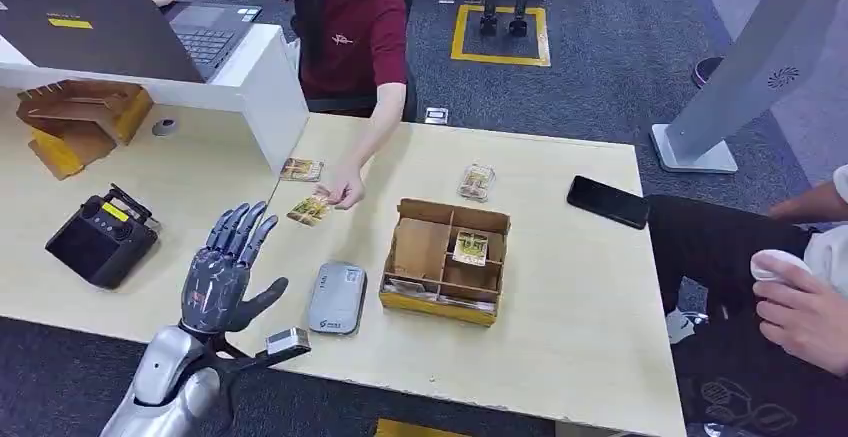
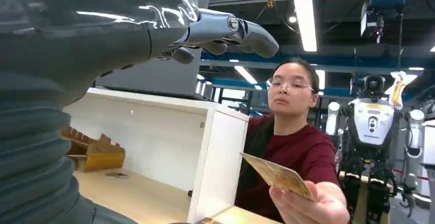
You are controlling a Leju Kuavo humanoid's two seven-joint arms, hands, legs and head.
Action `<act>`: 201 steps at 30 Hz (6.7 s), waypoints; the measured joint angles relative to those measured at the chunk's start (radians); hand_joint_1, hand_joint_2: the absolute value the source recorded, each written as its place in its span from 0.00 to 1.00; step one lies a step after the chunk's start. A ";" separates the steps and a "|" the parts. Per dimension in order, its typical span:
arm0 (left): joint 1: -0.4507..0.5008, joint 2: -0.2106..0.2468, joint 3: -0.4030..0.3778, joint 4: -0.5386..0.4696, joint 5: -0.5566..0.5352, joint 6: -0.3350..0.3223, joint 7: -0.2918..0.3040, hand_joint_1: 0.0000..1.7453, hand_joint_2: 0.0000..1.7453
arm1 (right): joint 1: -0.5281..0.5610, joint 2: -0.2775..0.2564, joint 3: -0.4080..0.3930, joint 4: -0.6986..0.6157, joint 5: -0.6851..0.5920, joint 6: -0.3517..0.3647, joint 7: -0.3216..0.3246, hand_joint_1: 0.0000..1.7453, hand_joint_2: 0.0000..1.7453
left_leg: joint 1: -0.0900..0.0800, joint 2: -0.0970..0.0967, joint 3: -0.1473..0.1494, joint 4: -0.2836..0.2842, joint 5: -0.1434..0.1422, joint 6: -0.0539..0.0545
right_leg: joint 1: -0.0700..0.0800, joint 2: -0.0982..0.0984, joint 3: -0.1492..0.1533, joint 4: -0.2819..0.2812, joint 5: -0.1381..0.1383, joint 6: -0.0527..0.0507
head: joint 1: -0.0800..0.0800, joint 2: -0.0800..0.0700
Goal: Pass the card to the sensor for recognition and then transmit it.
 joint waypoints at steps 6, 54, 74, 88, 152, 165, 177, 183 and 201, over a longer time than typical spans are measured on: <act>-0.021 -0.004 -0.004 0.035 0.003 0.021 0.006 0.00 1.00 | -0.002 0.001 0.000 0.000 0.017 -0.001 0.000 0.00 1.00 | 0.000 0.000 0.000 0.000 0.000 0.000 | 0.000 0.000 0.000 0.000 0.000 0.000 | 0.000 0.000; -0.053 -0.077 0.055 0.084 0.642 -0.505 0.074 1.00 1.00 | -0.001 0.018 -0.066 0.005 0.059 -0.035 0.008 0.00 0.00 | 0.000 0.000 0.000 0.000 0.000 0.000 | 0.000 0.000 0.000 0.000 0.000 0.000 | 0.000 0.000; -0.007 0.039 -0.010 -0.009 0.806 -0.683 0.280 1.00 1.00 | 0.003 0.035 -0.127 0.006 0.070 -0.064 0.023 0.00 0.00 | 0.000 0.000 -0.001 0.000 0.000 0.000 | 0.000 0.000 -0.001 0.000 0.000 0.000 | 0.000 0.000; -0.002 -0.098 -0.127 0.066 0.573 -0.519 0.317 1.00 1.00 | 0.002 0.048 -0.149 0.006 0.083 -0.070 0.036 0.00 0.00 | -0.001 0.000 -0.001 0.000 0.000 0.000 | -0.001 0.000 -0.001 0.000 0.000 0.000 | 0.000 0.000; -0.320 -0.202 0.096 0.044 0.690 -0.101 0.052 1.00 1.00 | -0.012 0.064 -0.188 0.006 0.270 -0.056 0.009 0.00 0.00 | 0.000 -0.003 -0.002 0.000 0.005 0.001 | 0.000 -0.003 -0.001 0.001 0.003 -0.001 | 0.000 0.000; -0.549 -0.193 0.290 0.374 0.426 0.071 -0.075 1.00 1.00 | -0.032 0.064 -0.162 0.006 0.325 -0.046 0.001 0.00 0.00 | -0.001 -0.002 -0.003 0.001 0.006 0.002 | 0.000 -0.002 -0.002 0.001 0.004 0.000 | 0.000 0.000; -0.555 -0.239 0.360 0.443 0.357 0.071 -0.114 0.00 1.00 | -0.032 0.064 -0.156 0.006 0.332 -0.042 0.010 0.00 0.00 | -0.001 -0.002 -0.004 0.001 0.006 0.002 | 0.000 -0.002 -0.003 0.001 0.005 0.000 | 0.000 0.000; -0.556 -0.242 0.360 0.459 0.393 0.071 -0.118 0.00 1.00 | -0.032 0.064 -0.156 0.006 0.331 -0.042 0.009 0.00 0.00 | -0.001 -0.002 -0.004 0.001 0.006 0.002 | 0.000 -0.002 -0.003 0.001 0.004 0.000 | 0.000 0.000; -0.080 -0.033 -0.094 -0.211 0.428 -0.472 -0.070 0.00 1.00 | -0.012 0.064 -0.227 0.006 0.260 -0.069 0.016 0.00 0.00 | -0.001 0.002 -0.005 0.000 0.001 0.002 | 0.000 0.002 -0.005 0.000 0.002 0.000 | 0.000 0.000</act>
